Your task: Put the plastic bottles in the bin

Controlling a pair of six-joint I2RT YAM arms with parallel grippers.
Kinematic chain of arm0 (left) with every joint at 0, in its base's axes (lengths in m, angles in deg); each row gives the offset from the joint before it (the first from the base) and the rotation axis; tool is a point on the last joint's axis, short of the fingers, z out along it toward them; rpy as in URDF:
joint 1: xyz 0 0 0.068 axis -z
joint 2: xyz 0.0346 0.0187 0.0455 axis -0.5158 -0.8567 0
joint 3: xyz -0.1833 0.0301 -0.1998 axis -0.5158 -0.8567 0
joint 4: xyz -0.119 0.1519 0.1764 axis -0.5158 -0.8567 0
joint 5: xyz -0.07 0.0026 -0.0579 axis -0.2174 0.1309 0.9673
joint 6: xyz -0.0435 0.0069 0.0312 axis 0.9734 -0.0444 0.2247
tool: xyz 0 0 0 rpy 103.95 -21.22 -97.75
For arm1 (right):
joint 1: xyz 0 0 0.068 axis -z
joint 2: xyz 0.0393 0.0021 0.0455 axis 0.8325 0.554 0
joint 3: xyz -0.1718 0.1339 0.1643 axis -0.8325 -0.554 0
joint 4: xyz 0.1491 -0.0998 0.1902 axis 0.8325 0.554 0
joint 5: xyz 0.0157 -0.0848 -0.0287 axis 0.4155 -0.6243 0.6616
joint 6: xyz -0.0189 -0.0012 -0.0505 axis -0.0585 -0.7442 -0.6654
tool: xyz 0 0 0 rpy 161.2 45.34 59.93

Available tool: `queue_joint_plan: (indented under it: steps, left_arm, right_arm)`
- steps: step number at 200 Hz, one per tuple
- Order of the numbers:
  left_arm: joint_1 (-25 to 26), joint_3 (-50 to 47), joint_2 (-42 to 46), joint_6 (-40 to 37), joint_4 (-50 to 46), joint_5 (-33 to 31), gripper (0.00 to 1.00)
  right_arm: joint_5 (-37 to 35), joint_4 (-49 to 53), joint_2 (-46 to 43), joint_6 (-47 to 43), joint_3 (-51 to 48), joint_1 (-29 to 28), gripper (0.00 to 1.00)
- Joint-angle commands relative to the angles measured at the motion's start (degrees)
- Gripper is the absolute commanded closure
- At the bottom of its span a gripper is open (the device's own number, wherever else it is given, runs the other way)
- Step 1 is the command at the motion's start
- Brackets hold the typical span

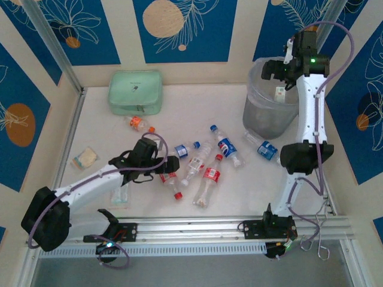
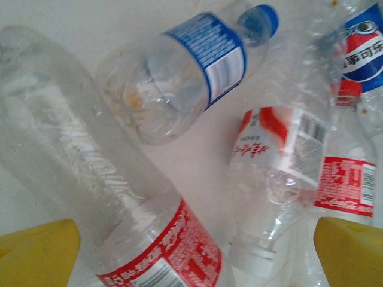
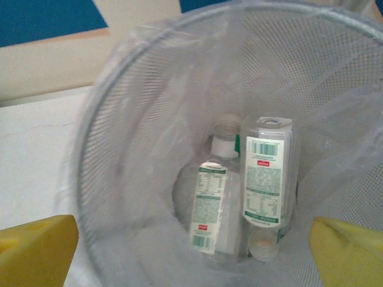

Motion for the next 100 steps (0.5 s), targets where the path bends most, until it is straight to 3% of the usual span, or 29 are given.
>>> queue_joint_plan:
  steps: [1, 39, 73, 100]
  left_arm:
    - [0.31, 5.95, 0.89, -6.46, -8.86, -1.67, 0.00]
    - [-1.35, 16.49, -1.85, -15.57, -19.78, -7.78, 0.00]
    - [-6.05, 22.04, -6.06, -21.20, -21.13, -8.92, 0.00]
    - [-12.09, 22.99, -10.03, -16.21, -17.19, -8.64, 0.00]
  right_arm:
    - [1.95, -5.41, -6.26, 0.92, -7.73, -1.46, 0.01]
    - [9.70, -20.67, -21.54, 5.64, -30.53, -1.93, 0.01]
    - [18.96, -28.39, -32.61, 6.78, -44.71, -2.06, 0.01]
    - [22.97, -30.01, -38.78, 9.15, -53.06, -2.40, 0.01]
